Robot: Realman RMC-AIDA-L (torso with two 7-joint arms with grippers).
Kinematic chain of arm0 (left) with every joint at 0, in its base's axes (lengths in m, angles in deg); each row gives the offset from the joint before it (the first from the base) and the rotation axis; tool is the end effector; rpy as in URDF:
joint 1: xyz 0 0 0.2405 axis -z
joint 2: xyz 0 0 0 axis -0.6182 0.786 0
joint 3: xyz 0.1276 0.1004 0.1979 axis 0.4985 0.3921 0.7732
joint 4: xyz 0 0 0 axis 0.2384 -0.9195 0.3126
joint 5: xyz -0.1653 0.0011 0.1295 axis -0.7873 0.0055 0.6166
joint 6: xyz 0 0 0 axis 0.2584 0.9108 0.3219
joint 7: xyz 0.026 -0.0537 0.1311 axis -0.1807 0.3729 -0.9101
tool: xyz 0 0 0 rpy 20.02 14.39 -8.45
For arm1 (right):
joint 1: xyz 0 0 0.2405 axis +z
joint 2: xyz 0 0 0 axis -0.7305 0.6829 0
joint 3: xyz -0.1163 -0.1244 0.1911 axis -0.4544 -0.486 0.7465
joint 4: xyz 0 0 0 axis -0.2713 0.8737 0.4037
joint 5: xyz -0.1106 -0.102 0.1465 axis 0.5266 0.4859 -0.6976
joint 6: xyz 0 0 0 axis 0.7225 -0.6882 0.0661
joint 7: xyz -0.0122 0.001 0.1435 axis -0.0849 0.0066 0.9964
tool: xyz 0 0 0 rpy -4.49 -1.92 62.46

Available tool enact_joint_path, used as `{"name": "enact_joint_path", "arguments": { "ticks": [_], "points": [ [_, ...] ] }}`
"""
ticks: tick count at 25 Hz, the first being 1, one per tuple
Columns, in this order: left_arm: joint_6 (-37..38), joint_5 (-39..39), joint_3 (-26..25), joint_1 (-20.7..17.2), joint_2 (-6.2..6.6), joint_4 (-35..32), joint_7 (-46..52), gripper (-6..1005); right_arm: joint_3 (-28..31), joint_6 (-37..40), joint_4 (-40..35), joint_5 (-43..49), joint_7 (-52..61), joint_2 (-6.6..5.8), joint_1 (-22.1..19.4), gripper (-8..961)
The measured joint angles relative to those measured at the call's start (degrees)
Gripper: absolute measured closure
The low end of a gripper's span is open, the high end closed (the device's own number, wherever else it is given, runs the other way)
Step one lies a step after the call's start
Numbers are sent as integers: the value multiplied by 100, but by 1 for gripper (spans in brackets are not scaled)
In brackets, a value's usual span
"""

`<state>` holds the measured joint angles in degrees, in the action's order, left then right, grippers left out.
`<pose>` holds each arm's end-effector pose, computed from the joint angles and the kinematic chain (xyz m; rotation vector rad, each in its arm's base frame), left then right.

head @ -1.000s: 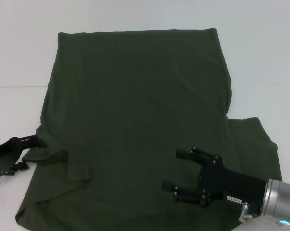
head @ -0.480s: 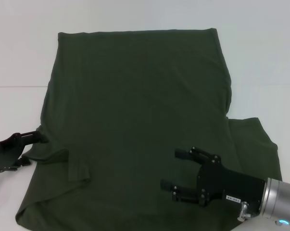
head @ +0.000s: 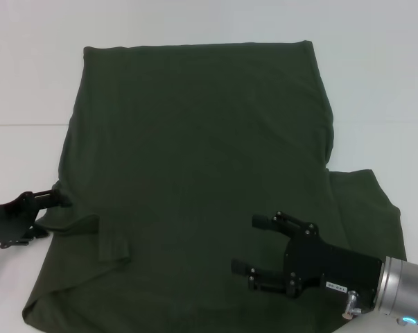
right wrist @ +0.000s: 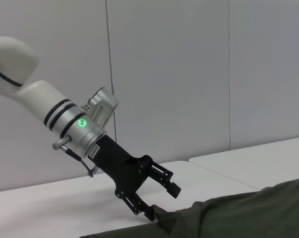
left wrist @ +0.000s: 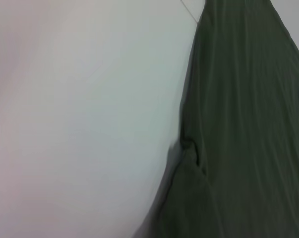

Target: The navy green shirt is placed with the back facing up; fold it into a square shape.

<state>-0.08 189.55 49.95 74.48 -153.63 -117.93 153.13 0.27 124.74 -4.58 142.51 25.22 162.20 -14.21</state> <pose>-0.3483 0.3754 0.0448 -1.5501 -2.0874 -0.5640 0.2579 0.3024 -0.0746 -2.5865 0.3182 0.8948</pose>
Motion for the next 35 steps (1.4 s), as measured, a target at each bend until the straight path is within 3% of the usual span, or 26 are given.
{"name": "enact_joint_path", "arguments": {
  "ticks": [5, 11, 14, 19, 25, 35],
  "points": [
    [-100, 9, 40, 2, -21, 31, -89, 73, 0, 0, 0, 0, 0, 0, -8, 39],
    [-234, 27, 68, 4, -52, 44, -122, 262, 0, 34, 0, -6, -3, 0, -11, 41],
    [-243, 26, 66, -6, -56, 25, -128, 495, 0, 36, 0, -13, -5, 0, -11, 39],
    [-285, 29, 69, -5, -60, 27, -171, 741, 0, 34, 0, -18, -6, 0, -8, 39],
    [-327, 26, 89, 3, -60, 21, -184, 876, 0, 24, 0, -19, -6, 0, 5, 40],
    [-328, -736, 54, -51, -101, 44, -329, 863, 0, 8, 0, -18, -15, 0, 7, 40]
  ]
}}
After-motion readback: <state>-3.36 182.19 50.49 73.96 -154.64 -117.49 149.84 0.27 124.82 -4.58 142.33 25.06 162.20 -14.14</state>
